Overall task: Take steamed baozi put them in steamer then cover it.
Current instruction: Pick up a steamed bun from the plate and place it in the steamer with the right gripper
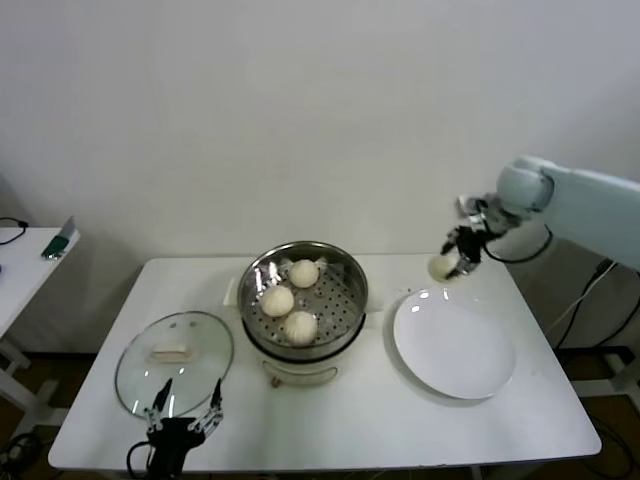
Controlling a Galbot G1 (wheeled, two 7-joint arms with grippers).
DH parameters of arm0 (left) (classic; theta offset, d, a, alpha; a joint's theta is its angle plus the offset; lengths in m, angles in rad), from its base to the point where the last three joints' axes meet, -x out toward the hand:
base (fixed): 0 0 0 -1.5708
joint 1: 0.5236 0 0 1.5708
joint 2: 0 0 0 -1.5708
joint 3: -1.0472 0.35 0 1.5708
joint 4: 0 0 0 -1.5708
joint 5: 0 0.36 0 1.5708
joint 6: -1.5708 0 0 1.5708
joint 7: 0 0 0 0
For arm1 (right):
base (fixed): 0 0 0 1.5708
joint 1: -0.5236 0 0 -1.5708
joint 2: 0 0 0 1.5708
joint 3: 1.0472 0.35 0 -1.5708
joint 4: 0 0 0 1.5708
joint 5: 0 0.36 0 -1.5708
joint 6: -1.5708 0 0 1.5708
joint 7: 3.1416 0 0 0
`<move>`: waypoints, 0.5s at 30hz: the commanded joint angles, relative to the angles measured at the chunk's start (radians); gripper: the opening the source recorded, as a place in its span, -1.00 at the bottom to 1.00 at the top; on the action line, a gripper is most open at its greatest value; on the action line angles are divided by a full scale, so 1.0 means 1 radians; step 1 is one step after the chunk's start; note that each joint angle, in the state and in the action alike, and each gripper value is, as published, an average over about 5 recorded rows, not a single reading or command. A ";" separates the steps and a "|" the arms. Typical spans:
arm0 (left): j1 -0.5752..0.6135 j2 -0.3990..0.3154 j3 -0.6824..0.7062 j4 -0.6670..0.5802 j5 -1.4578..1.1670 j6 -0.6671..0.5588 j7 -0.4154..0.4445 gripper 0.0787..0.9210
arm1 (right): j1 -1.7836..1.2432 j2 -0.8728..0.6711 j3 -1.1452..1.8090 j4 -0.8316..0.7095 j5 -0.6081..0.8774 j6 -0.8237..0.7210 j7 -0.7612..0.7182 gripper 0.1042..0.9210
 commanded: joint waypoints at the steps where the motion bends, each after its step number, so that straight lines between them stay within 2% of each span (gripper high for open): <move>1: -0.003 0.003 0.003 0.002 -0.001 0.000 0.001 0.77 | 0.280 0.184 -0.051 0.222 0.287 -0.135 0.067 0.20; 8: -0.001 0.002 -0.003 0.001 -0.002 -0.002 0.000 0.77 | 0.109 0.345 0.016 0.169 0.266 -0.186 0.134 0.19; 15: 0.005 -0.003 -0.008 -0.002 -0.005 -0.004 -0.001 0.77 | -0.036 0.417 0.014 0.109 0.164 -0.201 0.166 0.19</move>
